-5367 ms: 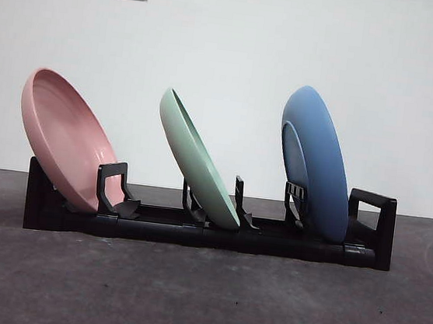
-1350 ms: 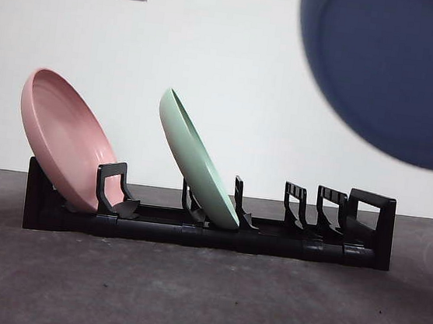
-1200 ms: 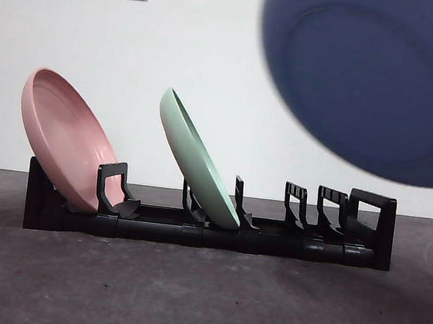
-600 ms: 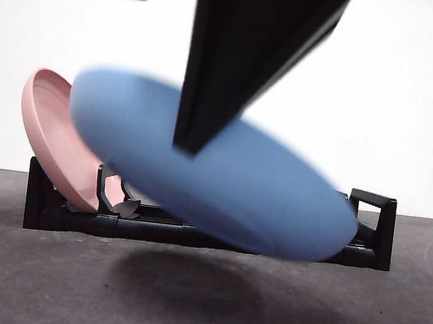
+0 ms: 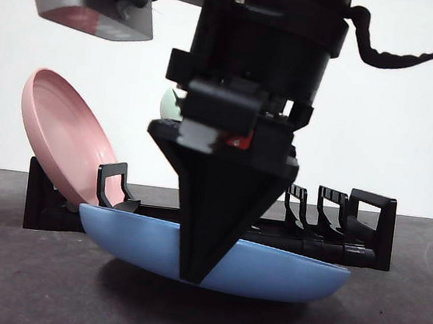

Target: Place the plate

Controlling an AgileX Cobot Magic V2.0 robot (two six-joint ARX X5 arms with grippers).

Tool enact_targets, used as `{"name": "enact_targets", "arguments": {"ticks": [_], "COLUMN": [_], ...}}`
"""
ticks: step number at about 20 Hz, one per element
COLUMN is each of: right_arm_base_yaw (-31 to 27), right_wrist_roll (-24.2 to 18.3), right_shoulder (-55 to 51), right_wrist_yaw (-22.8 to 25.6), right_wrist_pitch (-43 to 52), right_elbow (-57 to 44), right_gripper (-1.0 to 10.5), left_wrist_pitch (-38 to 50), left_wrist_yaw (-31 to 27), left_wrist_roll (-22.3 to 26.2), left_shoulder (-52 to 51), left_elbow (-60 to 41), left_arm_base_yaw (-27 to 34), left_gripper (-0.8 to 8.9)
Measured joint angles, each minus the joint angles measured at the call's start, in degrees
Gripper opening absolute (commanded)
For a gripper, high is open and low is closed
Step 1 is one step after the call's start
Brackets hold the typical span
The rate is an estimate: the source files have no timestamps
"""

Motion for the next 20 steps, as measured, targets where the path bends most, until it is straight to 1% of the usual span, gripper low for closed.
{"name": "enact_targets", "arguments": {"ticks": [1, 2, 3, 4, 7, 9, 11, 14, 18, 20], "right_arm_base_yaw": [0.0, 0.0, 0.0, 0.0, 0.0, -0.8, -3.7, -13.4, -29.3, -36.2], "right_wrist_roll": [0.0, 0.3, 1.2, 2.0, 5.6, 7.2, 8.1, 11.3, 16.9, 18.7], "right_shoulder": [0.0, 0.0, 0.0, 0.0, -0.9, -5.0, -11.1, -17.9, -22.8, -24.9], "right_wrist_yaw": [-0.7, -1.1, -2.5, -4.5, -13.2, -14.5, -14.3, -11.7, -11.5, -11.5], "right_wrist_pitch": [0.1, 0.2, 0.4, 0.5, -0.5, -0.5, 0.5, -0.5, -5.8, -8.1], "right_elbow": [0.0, 0.0, 0.0, 0.0, 2.8, 5.3, 7.2, 7.5, 7.5, 7.5], "right_gripper": [1.9, 1.9, 1.9, 1.9, 1.9, 1.9, 1.9, 2.1, 2.1, 2.1], "left_wrist_pitch": [0.0, 0.0, 0.0, 0.0, 0.0, 0.0, 0.0, 0.4, 4.8, 6.7], "left_wrist_yaw": [0.0, 0.0, 0.0, 0.0, 0.0, 0.0, 0.0, 0.0, 0.0, 0.0], "left_wrist_roll": [0.0, 0.0, 0.0, 0.0, 0.0, 0.0, 0.0, 0.0, -0.6, -1.6], "left_shoulder": [0.0, 0.0, 0.0, 0.0, 0.0, 0.0, 0.0, 0.2, 3.6, 6.3], "left_elbow": [0.0, 0.0, 0.0, 0.0, 0.0, 0.0, 0.0, 0.0, 0.1, 0.5], "left_arm_base_yaw": [0.0, 0.0, 0.0, 0.0, 0.0, 0.0, 0.0, -0.9, -4.3, -6.7], "left_gripper": [2.80, 2.80, 2.80, 2.80, 2.80, 2.80, 2.80, 2.81, 2.83, 2.83]}}
